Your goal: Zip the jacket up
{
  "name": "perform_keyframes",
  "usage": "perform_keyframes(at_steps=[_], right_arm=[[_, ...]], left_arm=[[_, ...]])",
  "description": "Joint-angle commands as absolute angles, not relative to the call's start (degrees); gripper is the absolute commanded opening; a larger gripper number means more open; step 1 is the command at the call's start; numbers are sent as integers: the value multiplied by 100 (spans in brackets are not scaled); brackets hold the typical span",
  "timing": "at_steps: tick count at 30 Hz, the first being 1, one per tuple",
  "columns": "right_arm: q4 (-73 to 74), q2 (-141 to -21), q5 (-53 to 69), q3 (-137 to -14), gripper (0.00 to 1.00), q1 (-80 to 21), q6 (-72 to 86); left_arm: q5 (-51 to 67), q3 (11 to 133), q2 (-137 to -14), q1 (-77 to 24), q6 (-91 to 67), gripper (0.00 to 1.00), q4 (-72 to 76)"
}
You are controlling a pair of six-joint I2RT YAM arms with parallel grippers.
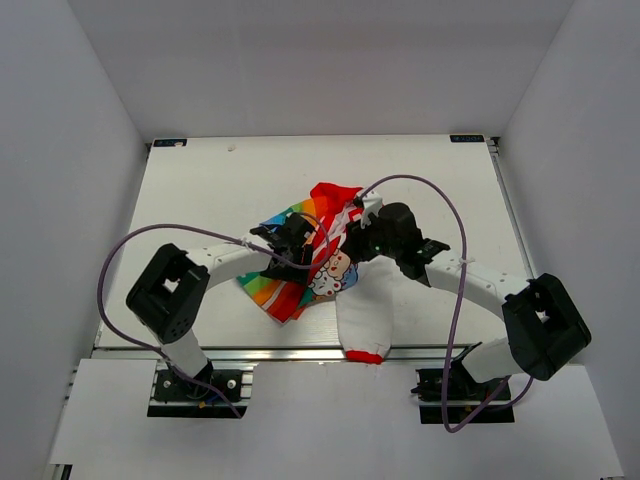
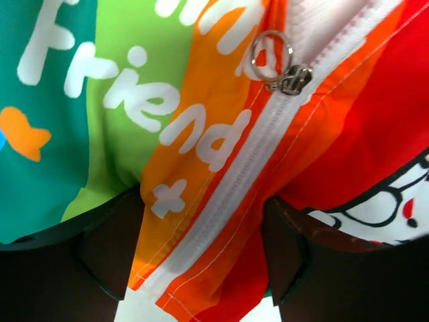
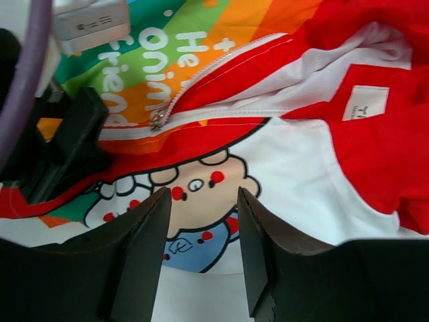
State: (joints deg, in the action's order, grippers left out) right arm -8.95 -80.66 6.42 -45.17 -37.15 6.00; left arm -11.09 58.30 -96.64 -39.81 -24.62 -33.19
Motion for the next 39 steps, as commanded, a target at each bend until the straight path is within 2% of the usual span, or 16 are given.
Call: perform_keyframes(at_steps=[1, 4, 5, 6, 7, 9, 14, 19, 24, 29, 34, 39], right_arm=[[-967, -8042, 923, -4500, 50, -3718, 650], [-975, -8051, 923, -4491, 49, -3718, 650], [-976, -8042, 932, -4483, 50, -3709, 650], [-984, -8042, 940, -4465, 49, -3718, 650], [-1002, -8042, 958, -4465, 49, -3718, 633], [-1046, -8051, 958, -4447, 50, -3709, 633], [-1431, -8077, 932, -4500, 50, -3718, 668], [-2055, -7946, 695, -4579, 51, -3718, 879], [-2478, -7726, 484, -4667, 53, -3674, 993], [-2496, -7541, 675, -4650, 54, -3289, 1572], [-2566, -7155, 1493, -4544, 55, -2962, 1872], [-2252, -7249, 1766, -5103, 62, -2962, 1679]], left_arm=[[-1125, 6126, -9712, -3981, -2435, 77, -2928], [-1064, 6187, -9922, -3981, -2417, 57, -2883], [-1046, 6222, -9975, -3981, -2408, 44, -2900], [-1046, 6240, -10019, -3981, -2400, 15, -2918], [-1124, 6266, -10054, -3981, -2426, 0, -2961], [-1387, 6389, -10055, -3981, -2531, 0, -3084], [-3598, 7092, -9714, -4226, -2813, 0, -4165], [-4517, 7067, -8949, -4614, -1770, 0, -3291], [-4176, 6286, -7957, -4790, -117, 0, -1393], [-3437, 6021, -7155, -4860, 1247, 0, -493], [-2998, 6257, -7101, -4869, 1609, 0, -772], [-3023, 6144, -7373, -4904, 1512, 0, -895]])
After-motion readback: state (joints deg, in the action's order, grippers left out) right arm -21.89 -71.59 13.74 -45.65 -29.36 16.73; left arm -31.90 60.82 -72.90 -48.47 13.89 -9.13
